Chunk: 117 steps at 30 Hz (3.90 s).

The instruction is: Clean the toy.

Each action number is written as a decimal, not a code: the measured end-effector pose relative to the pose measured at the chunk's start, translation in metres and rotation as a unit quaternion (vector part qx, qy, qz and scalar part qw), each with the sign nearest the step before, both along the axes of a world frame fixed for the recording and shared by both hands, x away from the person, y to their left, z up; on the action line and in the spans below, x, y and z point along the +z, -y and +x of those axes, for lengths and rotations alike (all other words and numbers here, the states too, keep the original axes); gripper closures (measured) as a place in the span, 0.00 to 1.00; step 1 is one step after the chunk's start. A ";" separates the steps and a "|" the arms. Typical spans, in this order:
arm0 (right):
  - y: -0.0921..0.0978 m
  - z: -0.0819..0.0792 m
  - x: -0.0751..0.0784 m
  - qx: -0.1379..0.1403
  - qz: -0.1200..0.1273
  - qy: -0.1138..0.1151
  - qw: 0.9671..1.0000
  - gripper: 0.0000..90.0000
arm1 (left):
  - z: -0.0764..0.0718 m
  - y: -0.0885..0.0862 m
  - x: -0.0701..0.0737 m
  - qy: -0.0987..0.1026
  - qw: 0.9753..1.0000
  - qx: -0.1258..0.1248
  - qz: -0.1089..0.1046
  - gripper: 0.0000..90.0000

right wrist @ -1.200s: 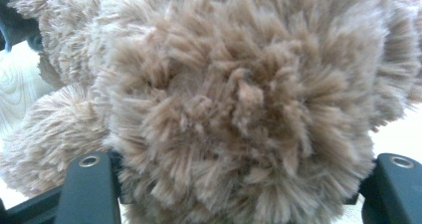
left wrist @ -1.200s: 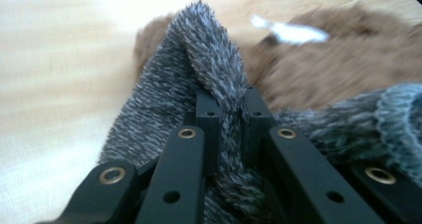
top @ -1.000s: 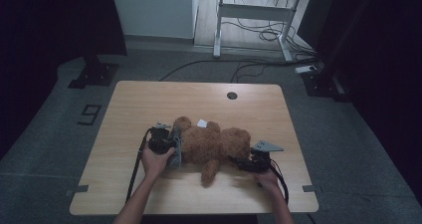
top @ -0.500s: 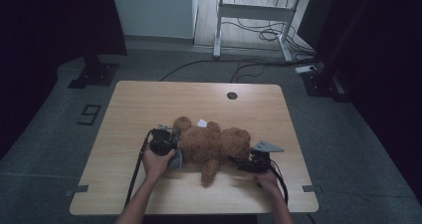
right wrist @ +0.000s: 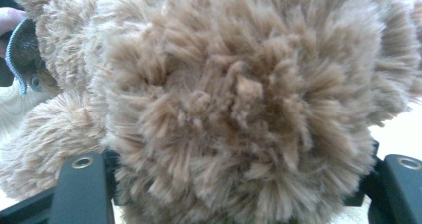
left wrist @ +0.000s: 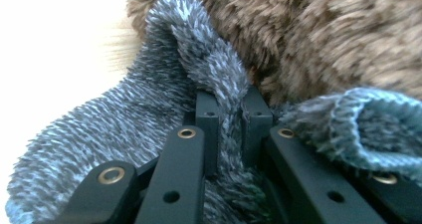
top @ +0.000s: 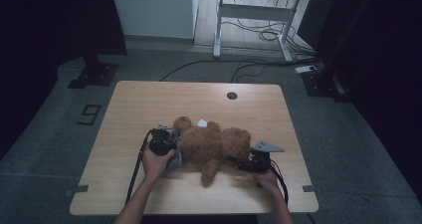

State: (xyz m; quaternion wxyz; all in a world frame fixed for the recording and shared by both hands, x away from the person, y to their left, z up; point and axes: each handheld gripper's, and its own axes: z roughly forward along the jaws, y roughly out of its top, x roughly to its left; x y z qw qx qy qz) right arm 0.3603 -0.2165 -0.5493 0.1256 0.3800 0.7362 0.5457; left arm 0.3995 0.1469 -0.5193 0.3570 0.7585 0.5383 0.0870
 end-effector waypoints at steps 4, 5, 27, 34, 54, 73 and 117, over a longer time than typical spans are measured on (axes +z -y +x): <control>0.000 0.000 -0.001 0.000 0.002 0.002 1.000 0.30 | -0.001 -0.002 -0.002 -0.002 1.000 0.003 -0.012 0.91; 0.000 0.000 -0.001 0.000 0.002 0.002 1.000 0.30 | -0.001 -0.001 -0.001 -0.001 1.000 0.004 -0.012 0.91; 0.003 0.001 -0.001 0.000 0.002 -0.003 1.000 0.30 | -0.003 0.008 0.016 0.020 1.000 -0.003 -0.001 0.92; 0.003 0.001 -0.001 0.000 0.002 -0.004 1.000 0.30 | -0.004 0.009 0.018 0.024 1.000 -0.002 -0.002 0.92; 0.003 0.002 -0.001 -0.004 0.004 -0.006 1.000 0.29 | -0.008 0.010 0.020 0.034 0.999 0.002 -0.010 0.92; 0.005 0.003 -0.001 -0.011 0.009 -0.013 1.000 0.28 | -0.004 0.016 0.034 0.041 0.999 0.001 -0.021 0.92; -0.001 0.001 0.001 -0.004 -0.023 0.005 1.000 0.35 | -0.007 0.158 0.071 0.110 0.984 -0.139 0.017 0.92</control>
